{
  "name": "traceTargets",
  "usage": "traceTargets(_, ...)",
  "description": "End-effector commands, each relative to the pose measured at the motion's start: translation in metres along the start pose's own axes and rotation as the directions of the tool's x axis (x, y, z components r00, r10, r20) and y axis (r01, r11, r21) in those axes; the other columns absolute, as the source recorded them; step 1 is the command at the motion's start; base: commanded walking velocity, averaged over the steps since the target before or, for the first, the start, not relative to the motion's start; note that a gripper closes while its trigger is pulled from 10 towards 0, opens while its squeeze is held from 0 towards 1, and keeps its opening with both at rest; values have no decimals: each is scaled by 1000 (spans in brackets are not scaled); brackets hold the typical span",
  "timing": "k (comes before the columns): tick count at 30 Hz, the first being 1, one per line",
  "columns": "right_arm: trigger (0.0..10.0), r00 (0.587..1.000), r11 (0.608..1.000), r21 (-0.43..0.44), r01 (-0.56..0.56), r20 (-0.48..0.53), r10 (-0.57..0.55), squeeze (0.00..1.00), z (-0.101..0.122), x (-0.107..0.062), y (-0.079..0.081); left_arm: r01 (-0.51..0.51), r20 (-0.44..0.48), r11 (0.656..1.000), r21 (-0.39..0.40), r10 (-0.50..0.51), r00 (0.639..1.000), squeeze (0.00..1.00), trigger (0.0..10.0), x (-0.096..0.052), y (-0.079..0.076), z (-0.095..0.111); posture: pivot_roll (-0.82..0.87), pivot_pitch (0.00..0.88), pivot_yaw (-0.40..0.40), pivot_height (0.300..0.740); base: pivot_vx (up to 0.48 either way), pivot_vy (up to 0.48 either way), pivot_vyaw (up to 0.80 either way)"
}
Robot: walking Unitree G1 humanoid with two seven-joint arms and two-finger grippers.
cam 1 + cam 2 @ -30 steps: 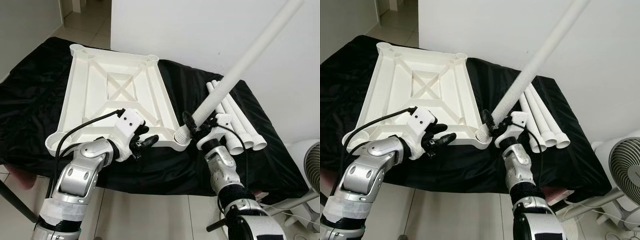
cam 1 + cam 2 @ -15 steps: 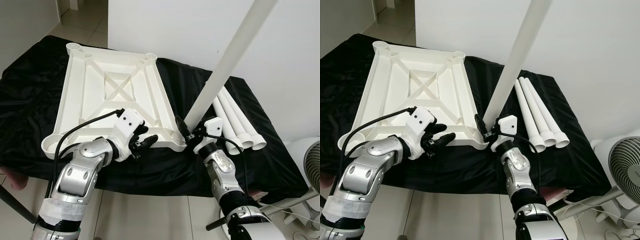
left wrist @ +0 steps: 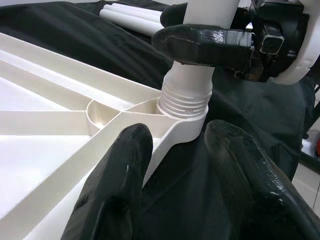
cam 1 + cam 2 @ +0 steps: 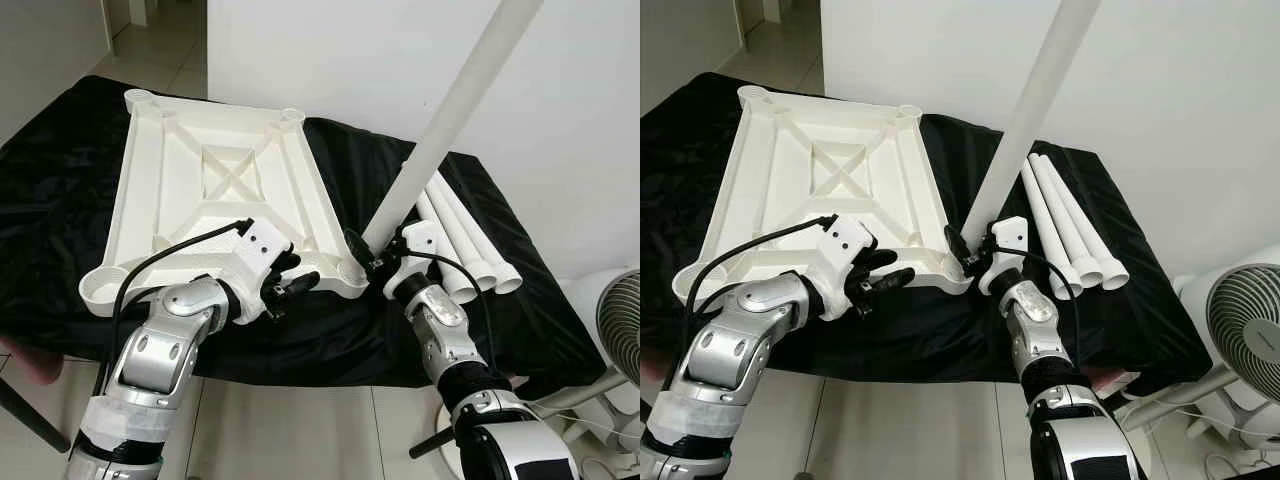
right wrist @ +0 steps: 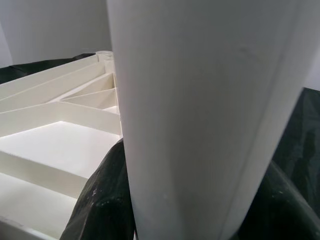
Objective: Building children table
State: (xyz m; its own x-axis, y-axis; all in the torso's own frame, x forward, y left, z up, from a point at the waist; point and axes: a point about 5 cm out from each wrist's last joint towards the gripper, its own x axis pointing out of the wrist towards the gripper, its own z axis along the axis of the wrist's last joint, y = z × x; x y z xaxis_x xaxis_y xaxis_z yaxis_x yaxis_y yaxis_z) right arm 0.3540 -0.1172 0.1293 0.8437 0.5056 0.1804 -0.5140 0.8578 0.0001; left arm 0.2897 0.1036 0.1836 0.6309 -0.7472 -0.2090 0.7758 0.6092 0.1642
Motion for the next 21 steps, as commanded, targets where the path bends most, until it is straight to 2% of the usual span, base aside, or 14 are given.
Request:
traceTargets(1, 10000, 969, 993, 101, 64, -246, -37, 0, -47, -25, 0, -32, 14, 999, 4, 32, 999, 0, 10000, 2, -1, 4, 197, 60, -169, 740, 0, 0, 0)
traceTargets(16, 10000, 957, 985, 144, 91, -286, -46, 0, -39, -10, -4, -28, 17, 1000, 0, 28, 999, 0, 10000, 3, -2, 4, 193, 60, -165, 740, 0, 0, 0)
traceTargets(21, 10000, 956, 987, 133, 90, -289, -48, 0, -34, -4, -5, -26, 17, 1000, 0, 26, 1000, 0, 10000, 4, -2, 5, 189, 58, -164, 740, 0, 0, 0)
